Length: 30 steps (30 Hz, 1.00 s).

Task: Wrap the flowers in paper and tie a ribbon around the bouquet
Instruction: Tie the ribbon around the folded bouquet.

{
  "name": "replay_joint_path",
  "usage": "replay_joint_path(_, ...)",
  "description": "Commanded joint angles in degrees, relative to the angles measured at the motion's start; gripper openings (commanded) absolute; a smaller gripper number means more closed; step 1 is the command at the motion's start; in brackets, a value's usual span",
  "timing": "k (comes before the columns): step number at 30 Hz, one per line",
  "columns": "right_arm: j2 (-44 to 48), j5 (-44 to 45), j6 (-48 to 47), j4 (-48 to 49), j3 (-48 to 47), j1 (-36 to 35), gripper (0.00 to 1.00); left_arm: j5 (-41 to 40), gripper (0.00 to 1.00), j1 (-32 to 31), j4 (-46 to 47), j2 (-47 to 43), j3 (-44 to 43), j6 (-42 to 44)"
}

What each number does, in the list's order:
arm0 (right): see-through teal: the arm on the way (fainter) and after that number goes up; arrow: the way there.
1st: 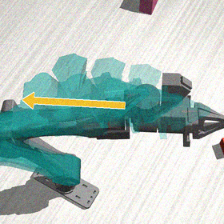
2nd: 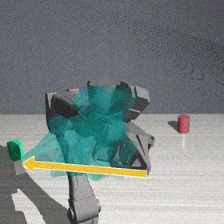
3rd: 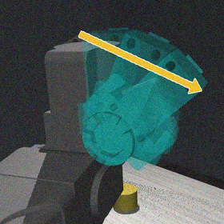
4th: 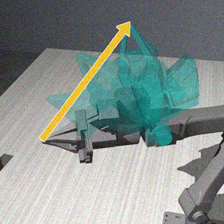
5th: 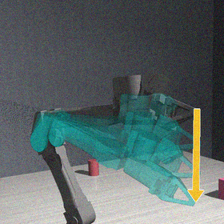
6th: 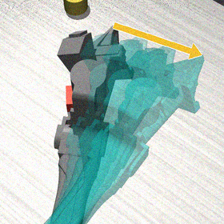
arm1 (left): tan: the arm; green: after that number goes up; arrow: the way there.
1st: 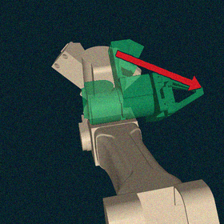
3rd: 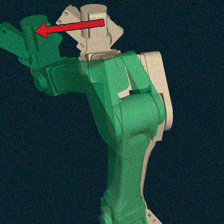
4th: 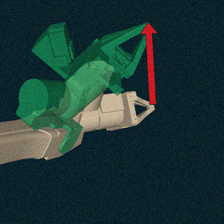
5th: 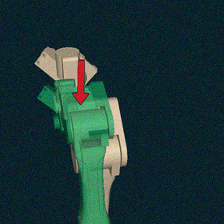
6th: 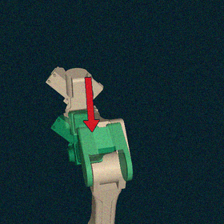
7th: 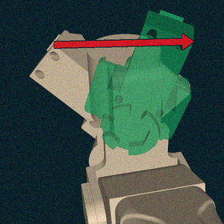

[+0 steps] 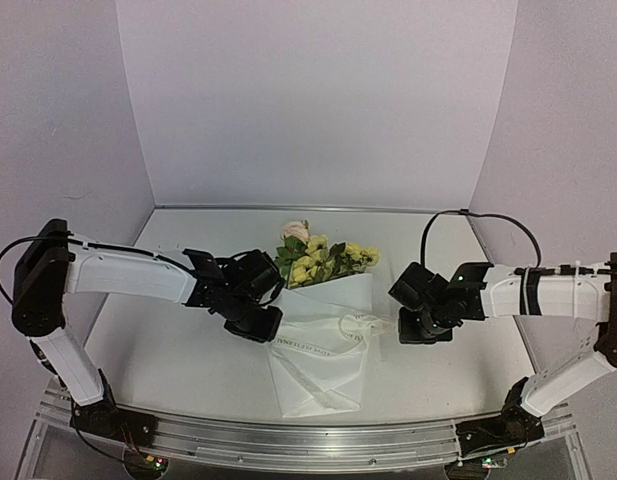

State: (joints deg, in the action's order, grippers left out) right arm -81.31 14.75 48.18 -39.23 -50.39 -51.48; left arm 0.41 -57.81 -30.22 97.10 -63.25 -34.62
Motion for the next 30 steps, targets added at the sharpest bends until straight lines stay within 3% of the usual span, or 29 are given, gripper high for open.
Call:
replay_joint_path(1,2.5,3.6,0.2,-3.3,-1.0,-0.3,0.0,-8.3,0.0,1.6,-3.1,-8.9,1.8,-2.4)
replay_joint_path(11,4.0,8.8,1.8,-10.7,0.1,1.5,0.0,-8.6,0.0,12.5,-3.1,-17.9,10.5,-1.2)
replay_joint_path(30,1.5,9.9,0.9,-13.8,5.6,23.4,0.0,-7.2,0.0,24.7,-1.5,-20.5,17.3,1.3)
